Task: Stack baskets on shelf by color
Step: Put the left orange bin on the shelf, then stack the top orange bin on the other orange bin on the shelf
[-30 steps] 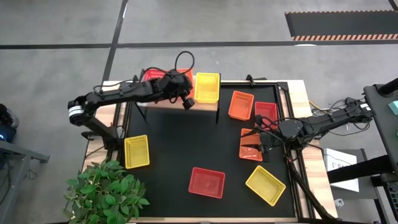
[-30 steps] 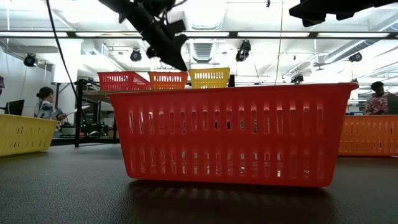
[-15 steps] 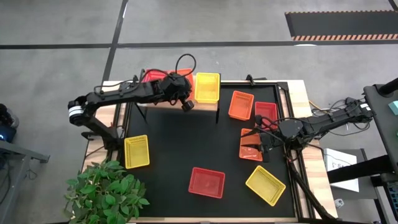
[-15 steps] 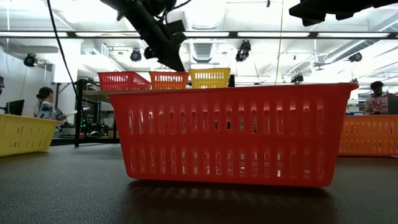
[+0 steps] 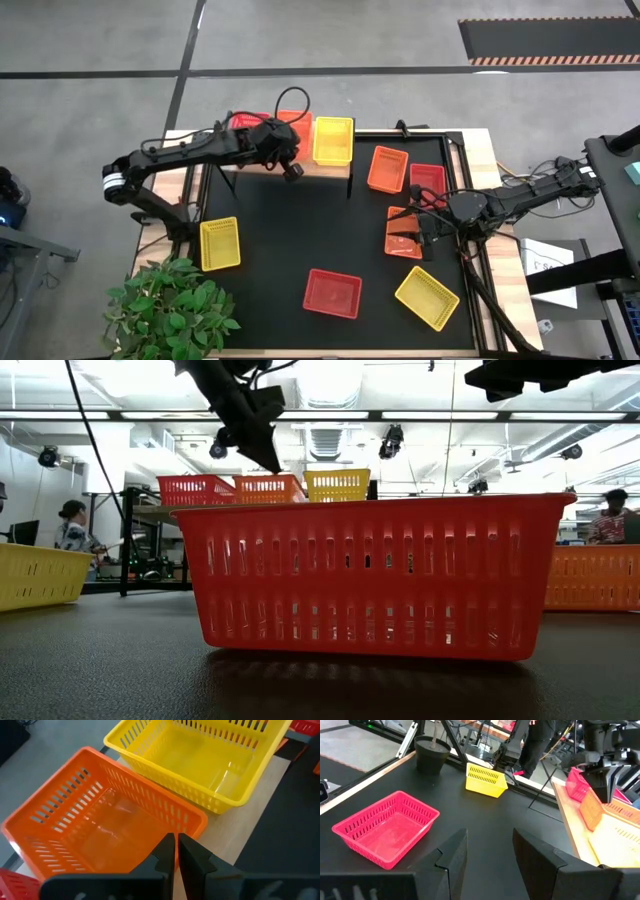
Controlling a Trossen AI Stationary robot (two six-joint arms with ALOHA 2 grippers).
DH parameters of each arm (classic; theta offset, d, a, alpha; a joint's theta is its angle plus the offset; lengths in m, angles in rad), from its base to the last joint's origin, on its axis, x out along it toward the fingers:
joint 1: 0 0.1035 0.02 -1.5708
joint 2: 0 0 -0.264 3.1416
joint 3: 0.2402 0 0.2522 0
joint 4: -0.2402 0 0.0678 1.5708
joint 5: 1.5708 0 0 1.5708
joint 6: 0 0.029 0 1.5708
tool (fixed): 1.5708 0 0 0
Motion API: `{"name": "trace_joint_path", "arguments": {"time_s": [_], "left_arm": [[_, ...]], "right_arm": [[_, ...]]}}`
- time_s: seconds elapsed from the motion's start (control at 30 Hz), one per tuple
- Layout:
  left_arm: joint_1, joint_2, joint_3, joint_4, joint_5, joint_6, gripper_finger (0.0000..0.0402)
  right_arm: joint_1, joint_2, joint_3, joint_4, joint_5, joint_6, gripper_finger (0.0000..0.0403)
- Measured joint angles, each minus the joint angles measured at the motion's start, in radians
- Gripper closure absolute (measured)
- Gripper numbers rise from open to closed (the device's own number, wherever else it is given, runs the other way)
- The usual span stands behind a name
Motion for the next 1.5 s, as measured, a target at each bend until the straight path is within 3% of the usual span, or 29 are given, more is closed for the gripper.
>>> {"name": "trace_joint_path", "arguments": {"time_s": [0.43,0.57,0.77,1.17,1.37,1.5], "left_arm": [[-0.003,-0.012,0.006,0.008,-0.005,-0.010,0.0396],[-0.050,-0.037,0.009,0.095,-0.008,-0.004,0.0396],[-0.226,-0.073,-0.018,0.300,-0.008,0.070,0.0396],[-0.595,-0.065,-0.040,0.397,-0.088,0.151,0.0396],[-0.705,-0.069,-0.085,0.435,-0.239,0.174,0.0396],[-0.740,-0.078,-0.134,0.452,-0.249,0.227,0.0396]], "right_arm": [[0.000,0.000,0.000,0.001,0.000,-0.004,0.0252],[0.000,0.000,0.000,0.002,0.000,-0.006,0.0252],[0.000,0.000,0.000,0.015,0.000,-0.002,0.0252],[0.001,0.005,0.000,0.043,-0.001,0.077,0.0252],[0.001,0.052,0.000,0.122,-0.015,0.140,0.0252],[0.001,0.136,0.000,0.120,-0.028,0.220,0.0252]]}}
